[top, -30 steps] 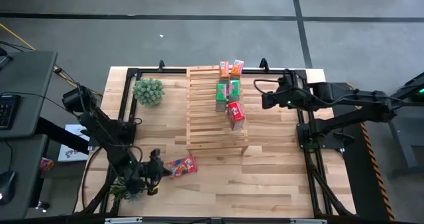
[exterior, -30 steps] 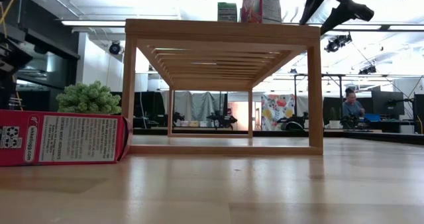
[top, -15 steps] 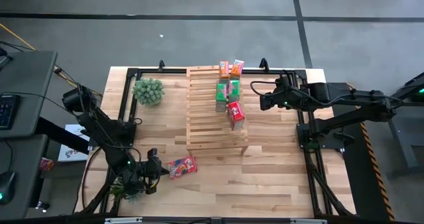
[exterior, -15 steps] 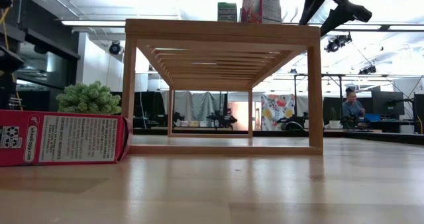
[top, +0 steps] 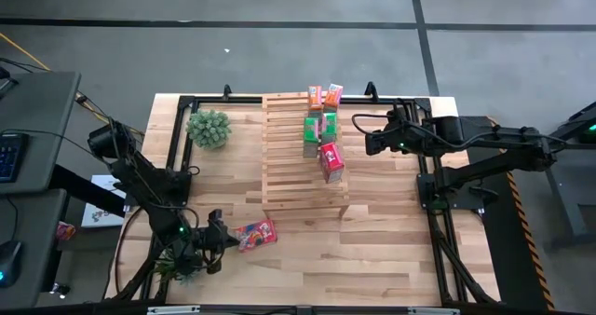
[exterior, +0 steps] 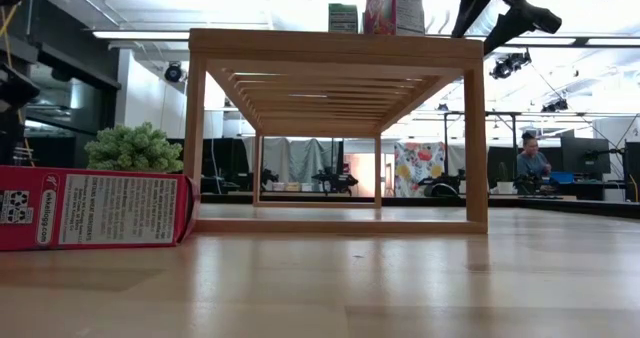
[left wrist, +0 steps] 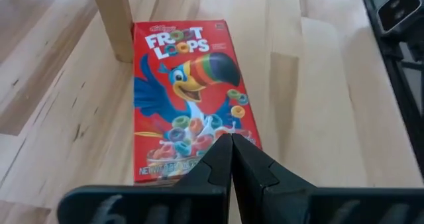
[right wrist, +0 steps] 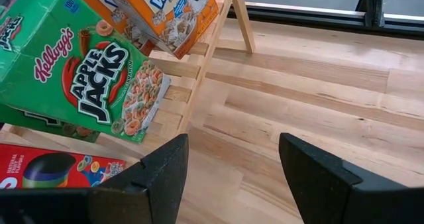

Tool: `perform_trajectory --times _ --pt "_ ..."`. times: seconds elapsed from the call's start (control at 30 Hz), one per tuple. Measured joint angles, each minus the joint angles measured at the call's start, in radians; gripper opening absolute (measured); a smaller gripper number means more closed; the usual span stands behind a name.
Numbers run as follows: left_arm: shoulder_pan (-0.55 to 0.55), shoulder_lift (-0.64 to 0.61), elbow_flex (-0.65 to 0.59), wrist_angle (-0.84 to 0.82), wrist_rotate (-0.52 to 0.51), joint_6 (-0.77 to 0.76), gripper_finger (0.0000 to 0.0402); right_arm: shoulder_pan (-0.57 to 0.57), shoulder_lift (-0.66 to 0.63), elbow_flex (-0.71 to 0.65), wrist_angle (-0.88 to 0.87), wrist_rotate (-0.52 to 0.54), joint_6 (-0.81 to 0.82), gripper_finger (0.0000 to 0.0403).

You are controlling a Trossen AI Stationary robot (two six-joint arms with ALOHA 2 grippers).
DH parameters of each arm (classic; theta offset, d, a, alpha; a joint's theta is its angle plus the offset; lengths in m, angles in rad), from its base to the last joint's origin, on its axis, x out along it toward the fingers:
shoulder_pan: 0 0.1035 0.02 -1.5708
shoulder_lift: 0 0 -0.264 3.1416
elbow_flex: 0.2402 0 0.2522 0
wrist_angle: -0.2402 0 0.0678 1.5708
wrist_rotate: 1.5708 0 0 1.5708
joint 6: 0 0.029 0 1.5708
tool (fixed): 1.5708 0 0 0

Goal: Stack cereal on shelf
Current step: Put the red cereal box on the shelf aligned with the other red cereal box

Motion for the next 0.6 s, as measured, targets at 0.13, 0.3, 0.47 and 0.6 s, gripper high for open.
perform_trajectory --times 0.13,0.3,0.47,0.6 --pt "-0.004 0.000 -0.001 0.001 -0.001 -0.010 0.0000 0.000 0.000 0.000 0.000 0.000 0.000 0.0229" --pt "-0.002 0.001 -0.007 -0.005 -0.009 -0.009 0.0000 0.000 0.000 0.000 0.000 0.000 0.000 0.0229" --pt "-0.001 0.001 -0.007 -0.006 0.007 0.000 0.0000 0.000 0.000 0.000 0.000 0.000 0.000 0.0229" --pt "-0.001 0.001 -0.007 -0.006 0.015 0.023 0.0000 0.000 0.000 0.000 0.000 0.001 0.000 0.0229"
